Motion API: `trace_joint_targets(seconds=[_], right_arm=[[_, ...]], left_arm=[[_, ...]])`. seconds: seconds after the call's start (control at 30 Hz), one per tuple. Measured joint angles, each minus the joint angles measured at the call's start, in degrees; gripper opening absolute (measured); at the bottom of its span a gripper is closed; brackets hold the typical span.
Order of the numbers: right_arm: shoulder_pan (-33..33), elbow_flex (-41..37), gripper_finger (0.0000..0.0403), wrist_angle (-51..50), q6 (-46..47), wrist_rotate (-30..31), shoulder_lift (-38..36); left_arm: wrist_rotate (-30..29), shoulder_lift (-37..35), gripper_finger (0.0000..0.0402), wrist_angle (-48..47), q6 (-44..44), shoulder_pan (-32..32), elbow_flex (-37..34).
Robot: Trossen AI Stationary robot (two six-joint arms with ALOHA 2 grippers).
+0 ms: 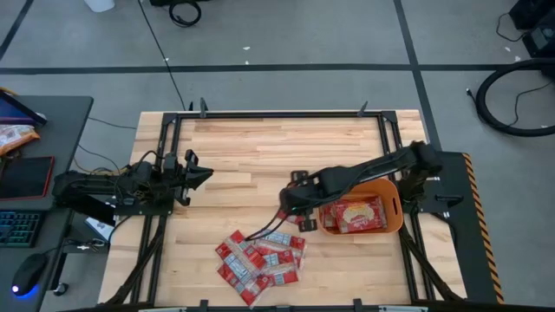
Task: Sort popcorn bags into baskets
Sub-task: Put the popcorn bag into the orange bin
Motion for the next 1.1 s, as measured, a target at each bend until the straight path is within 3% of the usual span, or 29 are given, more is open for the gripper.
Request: trace_joint_targets(seconds=[0.17,0.4,0.63,0.9,1.1], right_arm=[[0.0,5.5,0.0087,-1.7,-0.2,-0.8,8.2],[-2.8,11.3,0.0087,-12.9,5.7,-2.1,17.4],[-6.2,12.3,0.0087,-19.1,7.2,-3.9,23.0],[-7.3,12.3,0.0086,-13.2,0.2,-3.4,25.2],[-6.2,12.4,0.0086,-2.6,-4.8,5.4,23.2]], left_arm=[[0.0,0.0,0.0036,0.0,0.0,0.0,0.0],[0.0,0.0,0.0036,0.0,0.0,0.0,0.0],[0.0,0.0,0.0036,0.0,0.0,0.0,0.0],[0.0,0.0,0.0036,0.0,0.1,0.0,0.0],[0.0,0.0,0.0036,0.0,0.1,0.0,0.0]])
